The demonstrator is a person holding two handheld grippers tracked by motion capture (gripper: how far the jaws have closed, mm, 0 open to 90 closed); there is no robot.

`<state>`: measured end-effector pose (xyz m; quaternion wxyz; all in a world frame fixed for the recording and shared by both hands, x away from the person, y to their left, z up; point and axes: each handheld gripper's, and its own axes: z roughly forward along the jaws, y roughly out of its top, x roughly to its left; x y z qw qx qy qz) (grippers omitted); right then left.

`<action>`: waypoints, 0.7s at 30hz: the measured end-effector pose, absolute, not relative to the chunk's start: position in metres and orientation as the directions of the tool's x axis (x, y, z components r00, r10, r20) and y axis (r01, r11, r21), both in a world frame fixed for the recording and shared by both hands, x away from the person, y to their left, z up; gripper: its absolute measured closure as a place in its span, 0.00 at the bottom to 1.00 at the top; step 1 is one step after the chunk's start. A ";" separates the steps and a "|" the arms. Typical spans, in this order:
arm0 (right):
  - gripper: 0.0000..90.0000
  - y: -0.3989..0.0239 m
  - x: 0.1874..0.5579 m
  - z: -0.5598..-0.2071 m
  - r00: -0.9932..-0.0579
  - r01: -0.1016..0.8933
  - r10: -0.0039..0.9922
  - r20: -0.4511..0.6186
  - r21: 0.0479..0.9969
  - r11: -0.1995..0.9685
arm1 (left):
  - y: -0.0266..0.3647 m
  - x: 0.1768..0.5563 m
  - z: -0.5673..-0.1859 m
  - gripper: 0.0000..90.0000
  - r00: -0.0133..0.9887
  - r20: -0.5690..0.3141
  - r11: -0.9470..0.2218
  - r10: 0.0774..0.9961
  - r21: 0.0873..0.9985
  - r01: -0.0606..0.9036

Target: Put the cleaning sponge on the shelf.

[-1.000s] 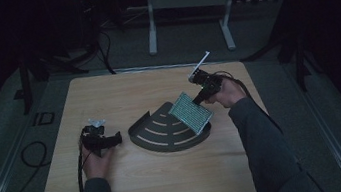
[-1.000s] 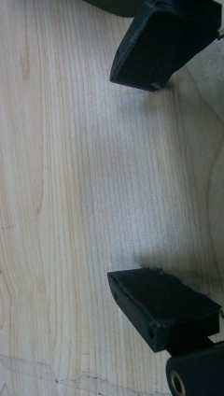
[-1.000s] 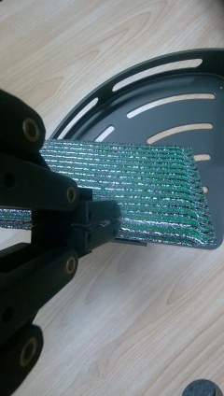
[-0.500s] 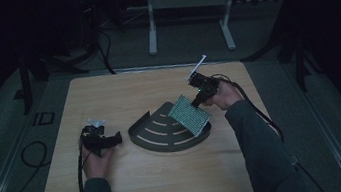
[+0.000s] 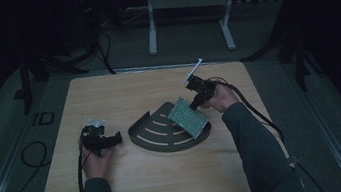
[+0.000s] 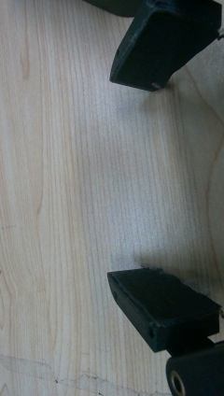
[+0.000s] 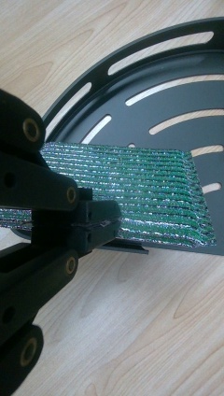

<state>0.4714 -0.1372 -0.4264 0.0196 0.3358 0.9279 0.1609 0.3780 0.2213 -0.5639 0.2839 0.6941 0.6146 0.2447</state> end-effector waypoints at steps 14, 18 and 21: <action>1.00 -0.130 0.471 -0.441 -0.765 0.628 0.642 0.051 0.279 0.727 | 0.221 0.378 -0.564 0.07 0.125 -0.009 -0.083 0.992 0.695 0.714; 1.00 -0.132 0.471 -0.449 -0.759 0.637 0.649 0.054 0.264 0.724 | 0.221 0.378 -0.564 0.07 0.125 -0.009 -0.083 0.992 0.695 0.714; 1.00 -0.131 0.470 -0.452 -0.760 0.636 0.649 0.043 0.256 0.728 | 0.221 0.378 -0.564 0.07 0.125 -0.009 -0.083 0.992 0.695 0.714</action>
